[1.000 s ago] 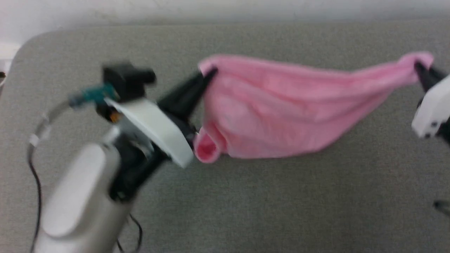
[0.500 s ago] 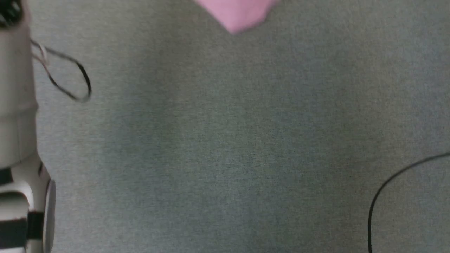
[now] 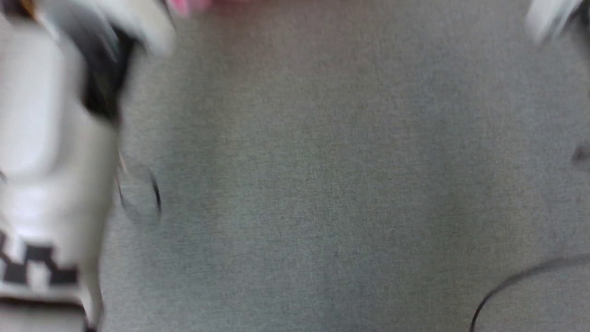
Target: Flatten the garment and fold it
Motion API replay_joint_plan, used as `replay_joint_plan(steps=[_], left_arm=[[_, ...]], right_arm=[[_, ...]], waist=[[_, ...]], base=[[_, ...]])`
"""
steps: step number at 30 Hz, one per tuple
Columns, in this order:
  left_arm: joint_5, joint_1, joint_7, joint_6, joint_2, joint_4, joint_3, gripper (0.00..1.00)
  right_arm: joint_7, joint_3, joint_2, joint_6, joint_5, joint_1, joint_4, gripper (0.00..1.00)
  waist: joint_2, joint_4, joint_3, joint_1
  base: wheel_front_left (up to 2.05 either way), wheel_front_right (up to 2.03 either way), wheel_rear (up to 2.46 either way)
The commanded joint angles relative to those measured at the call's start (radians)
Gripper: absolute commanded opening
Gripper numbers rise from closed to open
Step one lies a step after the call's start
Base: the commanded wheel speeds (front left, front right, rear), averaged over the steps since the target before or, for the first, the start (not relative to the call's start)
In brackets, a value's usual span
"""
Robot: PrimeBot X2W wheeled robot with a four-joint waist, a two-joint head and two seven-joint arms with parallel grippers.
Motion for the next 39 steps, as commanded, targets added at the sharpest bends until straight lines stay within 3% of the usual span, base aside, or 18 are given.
replay_joint_plan(steps=[1,6,11,16,23,26,30,39], left_arm=[[-0.004,0.091,0.016,-0.021,0.008,0.012,-0.024,0.00],[-0.035,0.393,0.102,-0.071,0.028,-0.024,-0.133,0.00],[-0.071,0.701,0.175,-0.057,0.071,-0.150,-0.194,0.00],[-0.127,0.968,0.242,0.011,0.099,-0.345,-0.218,0.00],[-0.170,1.206,0.297,0.160,0.134,-0.641,-0.191,0.00],[-0.171,1.246,0.299,0.185,0.138,-0.727,-0.187,0.00],[-0.165,1.214,0.279,0.174,0.119,-0.763,-0.192,0.00],[-0.160,0.954,0.198,0.122,-0.017,-0.617,-0.190,0.00]], right_arm=[[0.016,0.009,-0.013,-0.002,0.030,0.092,-0.004,0.00],[0.087,0.018,-0.033,-0.002,0.107,0.393,-0.081,0.00],[0.187,-0.010,-0.044,-0.002,0.140,0.699,-0.222,0.00],[0.289,-0.098,-0.023,-0.002,0.112,0.971,-0.386,0.00],[0.458,-0.254,0.048,-0.002,0.043,1.250,-0.606,0.00],[0.469,-0.289,0.073,-0.002,0.032,1.279,-0.693,0.00],[0.428,-0.283,0.071,-0.002,0.020,1.215,-0.731,0.00],[0.278,-0.170,-0.015,-0.002,0.008,0.855,-0.552,0.00]], waist=[[0.0000,0.023,-0.063,0.0000],[0.0000,0.030,-0.154,0.0000],[0.0000,0.028,-0.224,0.0000],[0.0000,0.032,-0.265,0.0000],[0.0000,0.052,-0.276,0.0000],[0.0000,0.062,-0.272,0.0000],[0.0000,0.076,-0.265,0.0000],[0.0000,0.132,-0.208,0.0000]], base=[[0.00,0.00,0.00],[0.00,0.00,0.00],[0.00,0.00,0.00],[0.00,0.00,0.00],[0.00,0.00,0.00],[0.00,0.00,0.00],[0.00,0.00,0.00],[0.00,0.00,0.00]])
